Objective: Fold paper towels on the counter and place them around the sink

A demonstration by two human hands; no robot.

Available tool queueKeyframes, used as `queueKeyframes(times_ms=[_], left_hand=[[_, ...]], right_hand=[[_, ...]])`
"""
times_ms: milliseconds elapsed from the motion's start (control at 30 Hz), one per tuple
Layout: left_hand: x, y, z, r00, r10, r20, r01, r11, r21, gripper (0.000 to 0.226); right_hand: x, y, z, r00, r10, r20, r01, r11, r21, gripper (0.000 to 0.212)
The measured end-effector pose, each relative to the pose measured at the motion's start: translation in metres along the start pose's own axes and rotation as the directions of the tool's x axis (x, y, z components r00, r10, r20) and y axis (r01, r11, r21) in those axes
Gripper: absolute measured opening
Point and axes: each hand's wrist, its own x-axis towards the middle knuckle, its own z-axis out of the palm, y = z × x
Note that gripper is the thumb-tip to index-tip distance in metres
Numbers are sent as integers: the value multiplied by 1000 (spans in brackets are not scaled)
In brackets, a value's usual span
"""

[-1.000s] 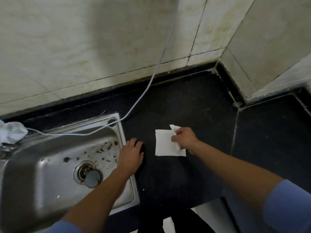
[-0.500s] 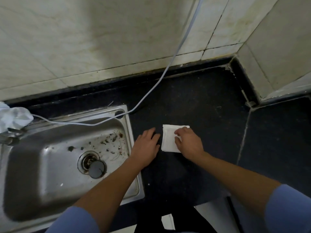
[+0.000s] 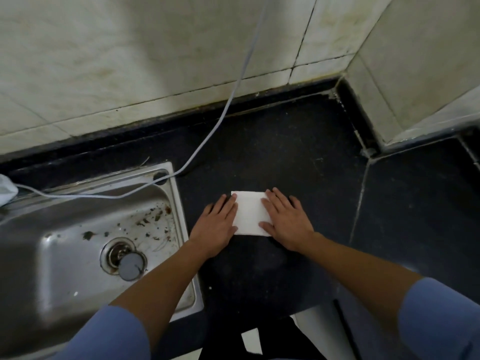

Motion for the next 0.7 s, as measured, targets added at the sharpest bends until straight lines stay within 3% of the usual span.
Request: queueKeyframes(times_ms=[133, 300, 400, 533, 700], left_hand=[[-26, 5, -8, 980, -177, -93, 162, 976, -144, 55], [-74, 5, 0, 924, -343, -169, 304, 927, -222, 44], [-100, 5, -1, 895, -409, -179, 363, 899, -244, 37], [-115, -2, -13, 877, -438, -197, 390, 889, -241, 32], [-109, -11, -48, 901, -349, -258, 295, 929, -225, 34]], right_hand=[[35, -2, -30, 997, 10, -76, -4, 996, 87, 56], [70, -13, -52, 983, 41, 176, -65, 989, 131, 46], [72, -22, -58, 970, 36, 240, -72, 987, 143, 36], [61, -26, -66, 967, 27, 253, -99, 955, 278, 32], [20, -19, -84, 995, 17, 102, -54, 929, 367, 24]])
